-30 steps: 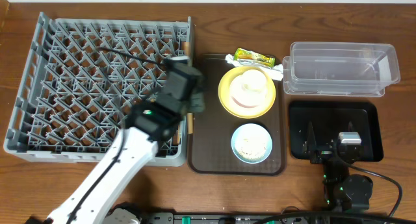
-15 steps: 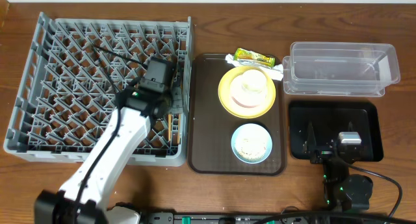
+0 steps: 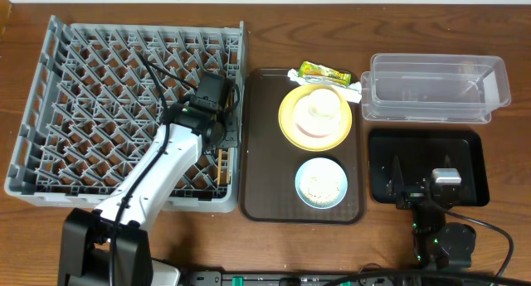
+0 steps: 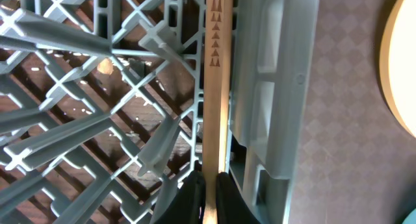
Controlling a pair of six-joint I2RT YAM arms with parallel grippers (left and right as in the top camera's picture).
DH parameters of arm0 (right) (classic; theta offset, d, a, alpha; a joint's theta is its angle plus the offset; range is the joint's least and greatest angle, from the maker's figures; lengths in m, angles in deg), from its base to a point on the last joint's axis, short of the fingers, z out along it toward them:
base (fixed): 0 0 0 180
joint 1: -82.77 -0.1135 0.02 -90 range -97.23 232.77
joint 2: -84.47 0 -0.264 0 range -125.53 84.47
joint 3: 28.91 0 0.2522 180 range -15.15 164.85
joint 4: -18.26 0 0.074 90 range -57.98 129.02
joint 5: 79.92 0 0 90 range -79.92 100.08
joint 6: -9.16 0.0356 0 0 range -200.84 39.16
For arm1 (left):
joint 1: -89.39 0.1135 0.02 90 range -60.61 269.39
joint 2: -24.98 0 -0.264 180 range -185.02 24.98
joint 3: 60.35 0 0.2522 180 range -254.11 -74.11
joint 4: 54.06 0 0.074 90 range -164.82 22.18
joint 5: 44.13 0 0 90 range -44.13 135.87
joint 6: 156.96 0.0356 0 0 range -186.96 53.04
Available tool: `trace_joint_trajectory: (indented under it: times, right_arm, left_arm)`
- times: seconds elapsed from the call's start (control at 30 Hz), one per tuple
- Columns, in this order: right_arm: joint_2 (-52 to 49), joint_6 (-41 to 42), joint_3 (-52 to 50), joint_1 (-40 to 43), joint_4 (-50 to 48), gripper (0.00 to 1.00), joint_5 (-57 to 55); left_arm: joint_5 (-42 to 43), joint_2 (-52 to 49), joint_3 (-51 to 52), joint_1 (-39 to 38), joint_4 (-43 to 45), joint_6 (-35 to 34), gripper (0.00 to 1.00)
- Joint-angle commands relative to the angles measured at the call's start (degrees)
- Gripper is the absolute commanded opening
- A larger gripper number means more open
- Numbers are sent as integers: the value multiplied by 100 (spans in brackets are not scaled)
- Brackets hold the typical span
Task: Sort waste into correct bins and load items into the dishwasher
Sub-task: 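Place the second chopstick upright in the dish rack, then reach the right gripper to the light-blue bowl rim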
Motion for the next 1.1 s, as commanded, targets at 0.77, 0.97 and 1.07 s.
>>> trace_joint_trajectory:
  times: [0.77,0.97,1.07]
  right_arm:
    - [-308,118,896,4,162,99,660]
    - [-2050,105,2872,4,763,99,796]
    - [-3136,35,4068,4,1534,99,1062]
  left_arm:
    - [-13,1722,-52,223,140,92,83]
    - [-11,1784,-52,229,133,94,87]
    - [-11,1751,-52,229,133,94,87]
